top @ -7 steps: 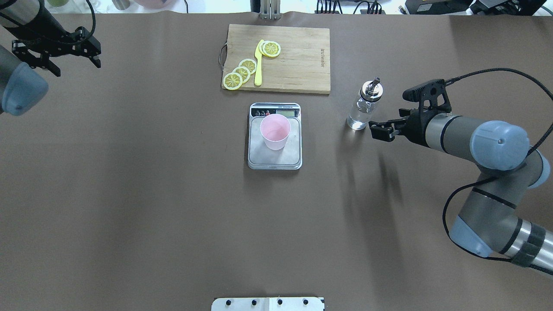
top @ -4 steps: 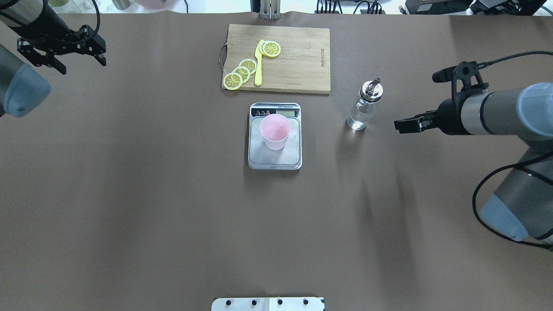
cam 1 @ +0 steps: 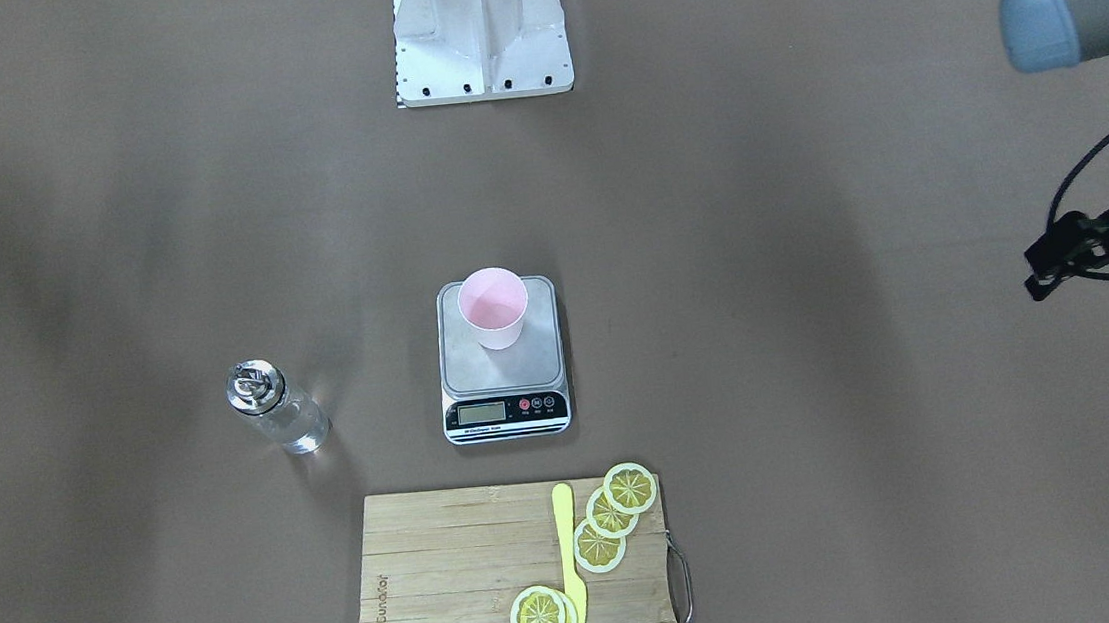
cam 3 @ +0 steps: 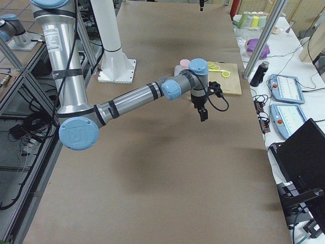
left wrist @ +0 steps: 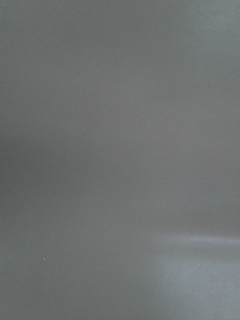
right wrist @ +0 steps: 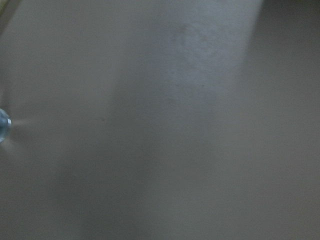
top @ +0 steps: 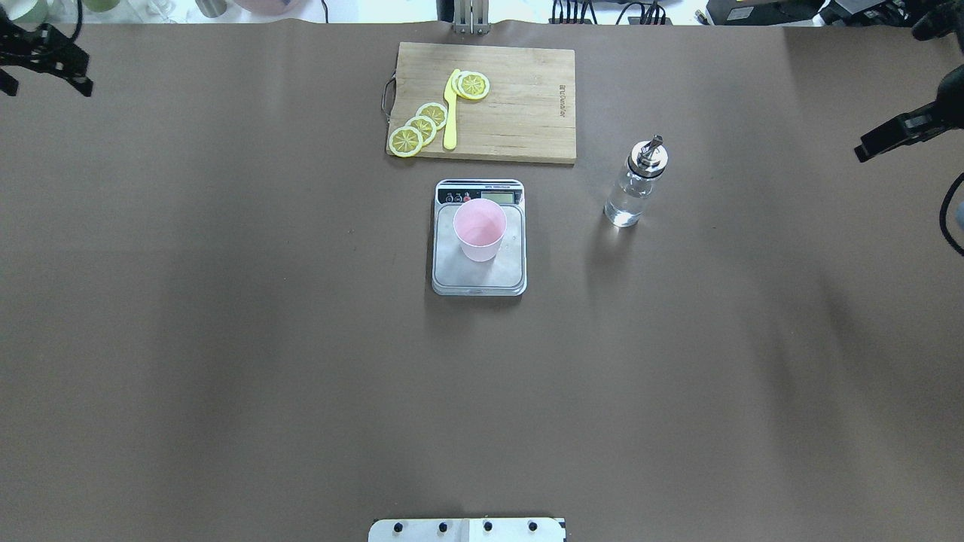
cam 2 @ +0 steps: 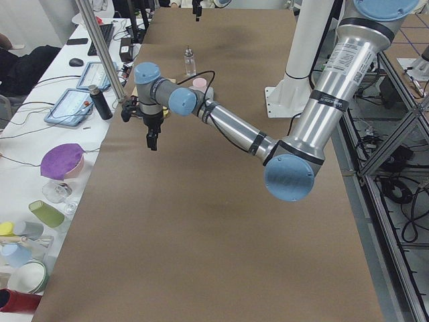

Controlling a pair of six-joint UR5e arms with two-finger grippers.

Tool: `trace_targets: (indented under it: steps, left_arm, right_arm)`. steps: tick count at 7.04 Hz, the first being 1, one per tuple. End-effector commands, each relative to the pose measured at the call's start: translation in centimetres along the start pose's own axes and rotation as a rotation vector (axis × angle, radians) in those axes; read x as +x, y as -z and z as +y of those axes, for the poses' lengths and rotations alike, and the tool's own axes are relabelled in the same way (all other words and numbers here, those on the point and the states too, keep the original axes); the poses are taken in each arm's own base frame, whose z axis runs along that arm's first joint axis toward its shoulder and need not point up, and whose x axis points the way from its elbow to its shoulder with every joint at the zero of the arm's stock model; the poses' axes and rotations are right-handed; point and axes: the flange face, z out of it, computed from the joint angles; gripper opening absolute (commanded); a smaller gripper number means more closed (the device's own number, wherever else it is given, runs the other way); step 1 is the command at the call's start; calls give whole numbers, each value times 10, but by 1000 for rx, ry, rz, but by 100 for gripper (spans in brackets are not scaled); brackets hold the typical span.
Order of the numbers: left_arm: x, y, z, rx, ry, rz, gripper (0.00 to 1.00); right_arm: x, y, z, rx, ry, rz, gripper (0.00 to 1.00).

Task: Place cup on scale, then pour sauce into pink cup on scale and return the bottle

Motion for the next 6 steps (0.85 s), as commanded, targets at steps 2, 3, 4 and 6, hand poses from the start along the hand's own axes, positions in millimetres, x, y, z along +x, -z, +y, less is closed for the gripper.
trace_targets:
  steps: [2,3,4,6]
  left_arm:
    - [-210,22,17,-19,-107,-60,99]
    - [-233,7,35,-51,-67,-45,99]
    - [-244,-4,53,-70,-43,-40,99]
    - [-250,-11,60,-86,-25,-32,99]
  right_arm:
    - [164,-22,42,-115,-216,-90,100]
    - [186,-24,65,-123,-275,-112,100]
    - [193,-17,70,-126,-332,-147,100]
    - [202,-14,85,-154,-386,-157,100]
